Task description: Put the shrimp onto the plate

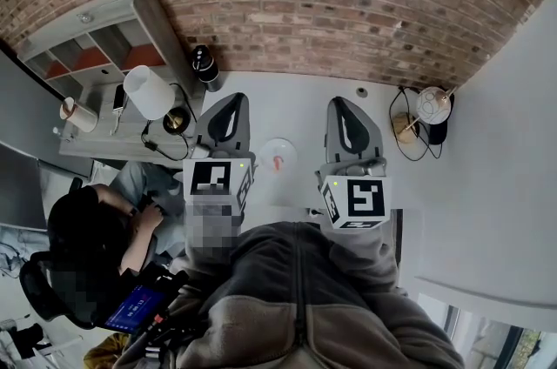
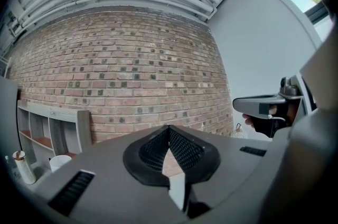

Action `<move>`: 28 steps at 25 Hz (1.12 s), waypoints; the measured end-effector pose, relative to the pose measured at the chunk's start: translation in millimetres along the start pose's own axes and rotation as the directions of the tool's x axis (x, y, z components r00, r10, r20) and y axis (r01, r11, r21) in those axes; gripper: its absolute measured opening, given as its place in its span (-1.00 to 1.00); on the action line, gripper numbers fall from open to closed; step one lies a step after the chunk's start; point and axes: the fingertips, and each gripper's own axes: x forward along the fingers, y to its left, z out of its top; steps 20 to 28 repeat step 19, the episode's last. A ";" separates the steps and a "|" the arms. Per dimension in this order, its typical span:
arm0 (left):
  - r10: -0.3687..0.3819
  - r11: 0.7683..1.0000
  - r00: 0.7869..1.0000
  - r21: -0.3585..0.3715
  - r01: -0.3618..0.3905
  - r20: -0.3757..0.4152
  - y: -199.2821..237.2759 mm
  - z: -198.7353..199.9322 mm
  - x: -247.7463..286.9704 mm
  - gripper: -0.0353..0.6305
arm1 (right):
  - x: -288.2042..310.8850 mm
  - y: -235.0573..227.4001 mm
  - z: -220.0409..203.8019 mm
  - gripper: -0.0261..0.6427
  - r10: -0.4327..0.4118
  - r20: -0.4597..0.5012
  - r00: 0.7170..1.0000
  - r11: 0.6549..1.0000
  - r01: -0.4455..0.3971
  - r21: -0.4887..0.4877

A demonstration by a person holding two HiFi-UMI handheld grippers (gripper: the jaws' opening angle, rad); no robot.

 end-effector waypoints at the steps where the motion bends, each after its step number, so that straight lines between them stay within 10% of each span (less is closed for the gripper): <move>1: -0.005 1.000 1.000 0.003 0.005 0.003 -1.3 0.3 -0.3 -0.88 | -0.4 0.5 -0.4 -0.92 0.001 0.000 1.000 1.000 -0.001 -0.001; 28: 0.008 1.000 1.000 0.009 -0.007 -0.001 5.9 -9.7 -9.1 -0.88 | -1.5 19.8 -6.4 -0.92 0.034 0.000 0.999 0.999 -0.034 -0.018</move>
